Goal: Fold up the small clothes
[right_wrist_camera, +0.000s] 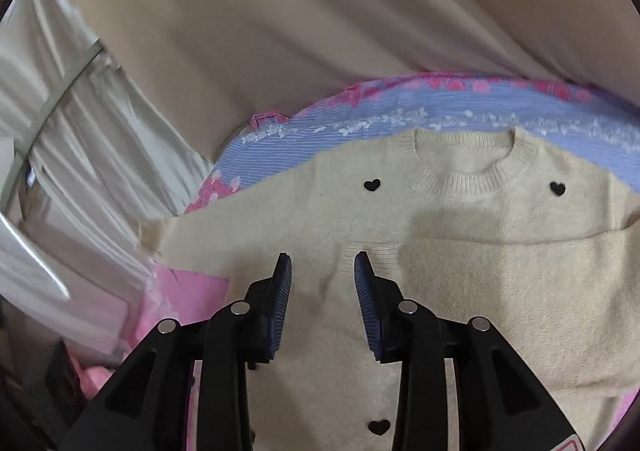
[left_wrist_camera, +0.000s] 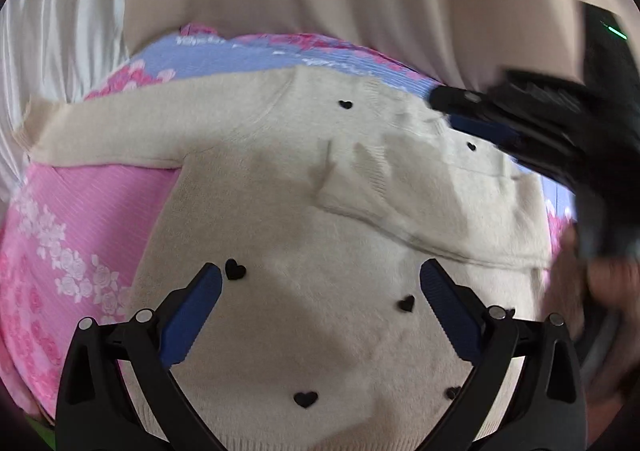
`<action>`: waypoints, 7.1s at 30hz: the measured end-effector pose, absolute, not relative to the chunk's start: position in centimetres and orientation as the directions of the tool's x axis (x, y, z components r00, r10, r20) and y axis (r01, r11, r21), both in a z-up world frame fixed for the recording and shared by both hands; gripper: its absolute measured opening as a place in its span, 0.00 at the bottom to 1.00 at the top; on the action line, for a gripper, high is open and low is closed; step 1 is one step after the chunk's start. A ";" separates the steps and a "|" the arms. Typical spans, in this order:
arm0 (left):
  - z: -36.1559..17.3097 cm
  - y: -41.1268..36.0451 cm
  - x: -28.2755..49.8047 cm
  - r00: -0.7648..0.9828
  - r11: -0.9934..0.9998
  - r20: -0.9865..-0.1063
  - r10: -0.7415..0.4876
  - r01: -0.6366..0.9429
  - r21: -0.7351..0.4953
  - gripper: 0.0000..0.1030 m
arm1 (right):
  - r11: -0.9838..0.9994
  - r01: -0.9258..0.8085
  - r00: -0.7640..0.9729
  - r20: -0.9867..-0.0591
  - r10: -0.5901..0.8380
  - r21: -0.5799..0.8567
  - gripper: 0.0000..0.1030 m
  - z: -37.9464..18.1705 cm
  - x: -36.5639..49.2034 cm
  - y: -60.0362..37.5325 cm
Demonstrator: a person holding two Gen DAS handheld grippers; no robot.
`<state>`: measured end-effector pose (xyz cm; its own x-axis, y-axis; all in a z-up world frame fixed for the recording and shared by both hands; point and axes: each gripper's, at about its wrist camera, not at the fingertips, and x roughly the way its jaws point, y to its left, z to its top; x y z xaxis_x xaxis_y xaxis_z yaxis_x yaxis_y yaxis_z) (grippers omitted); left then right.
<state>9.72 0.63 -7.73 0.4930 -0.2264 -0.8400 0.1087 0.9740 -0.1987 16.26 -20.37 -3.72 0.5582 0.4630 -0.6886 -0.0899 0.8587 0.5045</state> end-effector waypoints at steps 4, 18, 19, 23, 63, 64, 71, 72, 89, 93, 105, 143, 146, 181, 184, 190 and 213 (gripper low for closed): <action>-8.8 0.8 12.1 0.491 0.964 -0.830 -0.264 0.112 -0.241 0.94 | 0.884 0.025 0.650 -0.679 0.341 0.467 0.55 -1.2 11.2 -24.9; -16.4 -4.0 22.4 0.272 0.825 -0.791 -0.547 0.013 -0.566 0.13 | 0.797 0.530 0.469 -0.883 0.010 0.290 0.55 -8.8 -6.5 -37.7; -15.6 -4.0 22.9 0.286 0.806 -0.768 -0.573 0.032 -0.590 0.12 | 0.806 0.525 0.463 -0.886 -0.002 0.273 0.55 -9.1 -6.4 -37.8; -11.3 -2.9 24.1 0.387 0.786 -0.702 -0.598 0.116 -0.607 0.09 | 0.827 0.506 0.464 -0.886 -0.021 0.246 0.55 -10.3 -4.1 -37.1; -17.9 3.2 23.4 0.353 0.911 -0.864 -0.360 -0.066 -0.407 0.12 | 0.816 0.513 0.436 -0.900 0.019 0.266 0.62 -13.4 19.1 -45.1; -17.9 3.2 23.4 0.353 0.913 -0.865 -0.358 -0.060 -0.403 0.12 | 0.801 0.532 0.426 -0.904 0.029 0.277 0.55 -14.1 19.6 -45.5; -18.2 2.7 23.7 0.362 0.932 -0.873 -0.328 -0.024 -0.360 0.12 | 0.784 0.509 0.534 -0.845 0.035 0.355 0.09 -13.2 18.7 -46.5; -18.2 2.7 23.6 0.366 0.933 -0.872 -0.326 -0.023 -0.359 0.13 | 0.788 0.523 0.490 -0.871 0.033 0.324 0.11 -14.3 18.8 -46.7; -16.3 27.7 19.7 0.592 0.696 -0.802 -0.079 -0.543 -0.470 0.38 | 0.897 0.370 0.478 -0.877 0.039 0.241 0.46 -9.1 3.9 -35.8; -16.6 36.2 21.1 0.562 0.654 -0.823 0.084 -0.654 -0.380 0.38 | 0.901 0.360 0.402 -0.912 0.084 0.242 0.49 -10.1 0.4 -32.1; -15.8 39.0 24.3 0.690 0.665 -0.722 0.056 -0.565 -0.489 0.07 | 0.947 0.278 0.388 -0.921 0.044 0.163 0.56 -7.6 -2.2 -27.2; -11.7 5.3 10.1 0.511 0.903 -0.760 -0.402 0.084 -0.421 0.43 | 0.856 0.304 0.514 -0.828 0.222 0.418 0.62 -8.0 15.0 -30.3; -12.3 7.3 9.9 0.524 0.903 -0.764 -0.377 0.024 -0.429 0.43 | 0.906 0.268 0.424 -0.885 0.194 0.327 0.61 -10.1 19.3 -26.9; -16.0 12.2 20.7 0.622 0.617 -0.607 -0.495 -0.241 -0.750 0.02 | 0.671 0.328 0.717 -0.638 0.282 0.665 0.08 -7.4 10.3 -40.2; -14.7 13.0 20.3 0.608 0.597 -0.600 -0.519 -0.244 -0.764 0.05 | 0.708 0.319 0.701 -0.660 0.271 0.630 0.08 -7.0 10.5 -39.6; -18.1 8.8 16.5 0.419 0.547 -0.631 -0.653 -0.314 -0.776 0.46 | 0.683 0.383 0.668 -0.697 0.260 0.622 0.08 -9.4 9.8 -39.7; -22.6 13.6 16.8 0.544 0.499 -0.640 -0.542 -0.404 -0.767 0.12 | 0.718 0.490 0.538 -0.819 0.197 0.495 0.11 -13.5 8.3 -38.5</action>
